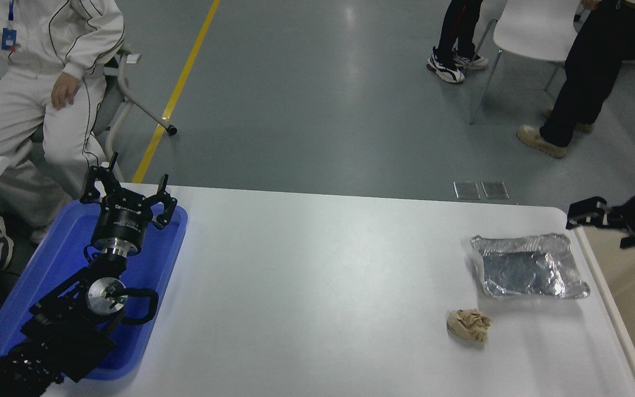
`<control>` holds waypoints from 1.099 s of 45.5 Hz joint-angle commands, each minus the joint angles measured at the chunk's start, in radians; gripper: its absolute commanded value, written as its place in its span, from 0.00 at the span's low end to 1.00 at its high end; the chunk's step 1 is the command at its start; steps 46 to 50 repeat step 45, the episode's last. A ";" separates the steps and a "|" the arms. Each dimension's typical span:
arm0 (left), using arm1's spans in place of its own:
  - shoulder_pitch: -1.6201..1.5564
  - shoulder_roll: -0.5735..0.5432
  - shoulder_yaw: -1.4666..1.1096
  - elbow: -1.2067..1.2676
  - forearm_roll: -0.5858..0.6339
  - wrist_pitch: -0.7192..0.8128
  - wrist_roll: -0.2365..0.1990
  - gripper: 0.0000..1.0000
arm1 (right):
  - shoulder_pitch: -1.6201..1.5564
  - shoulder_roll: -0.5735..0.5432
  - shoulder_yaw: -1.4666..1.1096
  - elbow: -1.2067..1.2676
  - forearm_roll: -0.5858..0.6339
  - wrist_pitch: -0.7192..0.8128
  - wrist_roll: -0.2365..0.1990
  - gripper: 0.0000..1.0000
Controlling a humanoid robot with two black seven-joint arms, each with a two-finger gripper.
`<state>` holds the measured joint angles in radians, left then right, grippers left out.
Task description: Pick up paper cup place in dustbin
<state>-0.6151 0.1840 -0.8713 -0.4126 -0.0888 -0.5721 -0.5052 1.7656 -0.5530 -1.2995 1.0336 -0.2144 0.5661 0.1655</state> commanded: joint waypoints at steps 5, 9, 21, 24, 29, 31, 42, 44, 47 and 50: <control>0.000 0.000 0.000 0.000 0.000 0.000 0.001 1.00 | 0.169 0.169 -0.038 0.034 -0.103 0.219 0.002 1.00; 0.000 0.000 0.000 0.000 0.000 0.000 -0.001 1.00 | 0.210 0.211 -0.040 0.045 -0.112 0.219 0.002 1.00; -0.002 0.000 0.000 0.000 0.000 0.000 -0.001 1.00 | 0.275 0.231 -0.027 0.057 -0.160 0.219 0.002 1.00; -0.002 0.000 0.000 0.000 0.000 0.000 -0.001 1.00 | 0.296 0.232 -0.026 0.069 -0.198 0.219 0.002 1.00; -0.002 0.000 0.000 0.002 0.000 0.000 -0.001 1.00 | 0.304 0.232 -0.029 0.068 -0.211 0.219 0.000 1.00; -0.002 0.000 0.000 0.002 0.000 0.000 -0.001 1.00 | 0.295 0.232 -0.030 0.066 -0.209 0.219 0.000 1.00; -0.002 0.000 0.001 0.000 0.000 0.000 -0.001 1.00 | 0.290 0.231 -0.038 0.063 -0.200 0.219 0.000 1.00; -0.002 0.000 0.000 0.002 0.000 0.000 -0.001 1.00 | 0.290 0.231 -0.041 0.063 -0.200 0.219 0.000 1.00; -0.002 0.000 0.000 0.000 0.000 0.000 0.001 1.00 | 0.293 0.229 -0.041 0.063 -0.200 0.219 0.000 1.00; -0.002 0.000 0.000 0.000 0.000 0.000 0.001 1.00 | 0.293 0.229 -0.041 0.063 -0.200 0.219 0.000 1.00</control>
